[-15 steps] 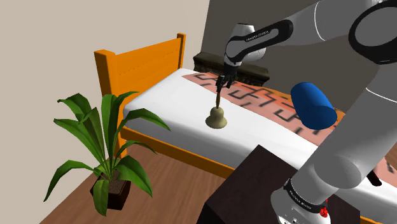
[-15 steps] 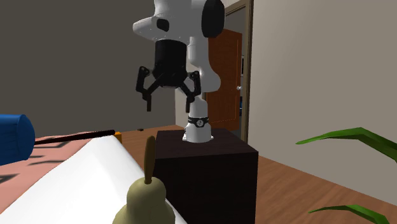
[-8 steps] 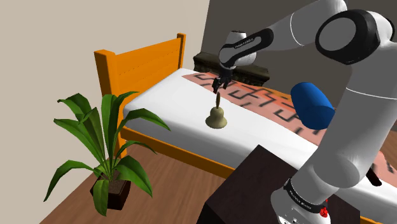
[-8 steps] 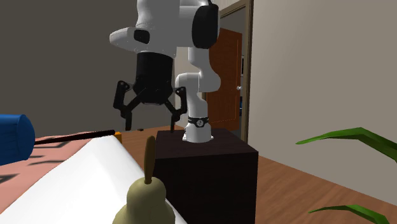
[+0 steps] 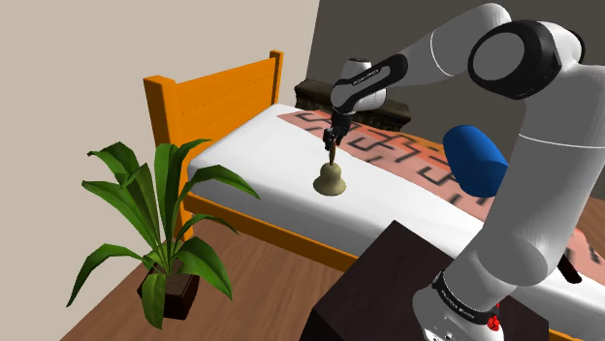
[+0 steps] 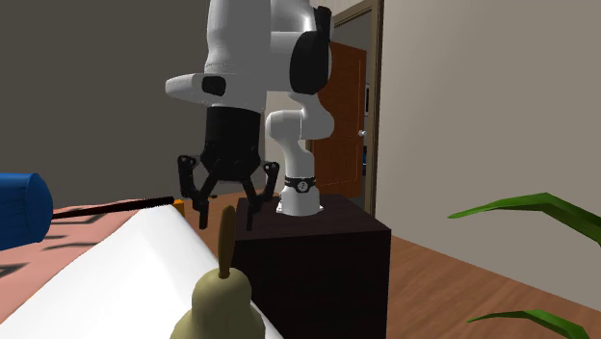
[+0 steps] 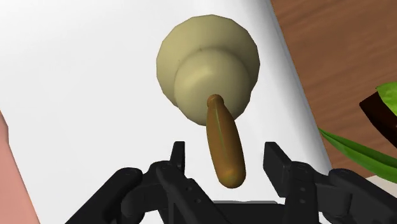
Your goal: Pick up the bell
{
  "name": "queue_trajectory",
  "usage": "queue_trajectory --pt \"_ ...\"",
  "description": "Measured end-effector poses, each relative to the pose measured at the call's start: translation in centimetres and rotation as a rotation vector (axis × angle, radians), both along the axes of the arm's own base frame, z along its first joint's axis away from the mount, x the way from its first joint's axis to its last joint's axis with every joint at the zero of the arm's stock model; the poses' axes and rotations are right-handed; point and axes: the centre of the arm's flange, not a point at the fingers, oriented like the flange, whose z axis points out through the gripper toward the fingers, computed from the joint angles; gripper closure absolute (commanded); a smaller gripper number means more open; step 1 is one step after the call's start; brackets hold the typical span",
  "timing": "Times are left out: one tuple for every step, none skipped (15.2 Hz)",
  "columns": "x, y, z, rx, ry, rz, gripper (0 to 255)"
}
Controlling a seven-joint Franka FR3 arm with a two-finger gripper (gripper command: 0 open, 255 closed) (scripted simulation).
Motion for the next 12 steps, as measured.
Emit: queue_trajectory --pt "0.0 0.0 0.0 0.000 0.000 0.000 255" --pt "0.0 0.0 -0.1 0.000 -0.001 0.000 255" --pt "0.0 0.0 0.0 0.000 -0.001 0.000 255" --pt "0.0 0.0 0.0 0.000 -0.001 0.000 255" --pt "0.0 0.0 0.0 -0.001 -0.001 0.000 255" --pt "0.0 0.0 0.0 -0.001 -0.001 0.000 255" --pt "0.0 0.0 0.0 -0.001 -0.001 0.000 255" --pt "0.0 0.0 0.0 -0.001 -0.001 0.000 255" --pt "0.0 0.0 0.0 -0.001 -0.001 0.000 255" --pt "0.0 0.0 0.2 0.000 0.000 0.000 255" --pt "0.0 0.0 0.6 0.000 0.001 0.000 255" --pt "0.0 0.1 1.0 0.000 0.001 0.000 255"
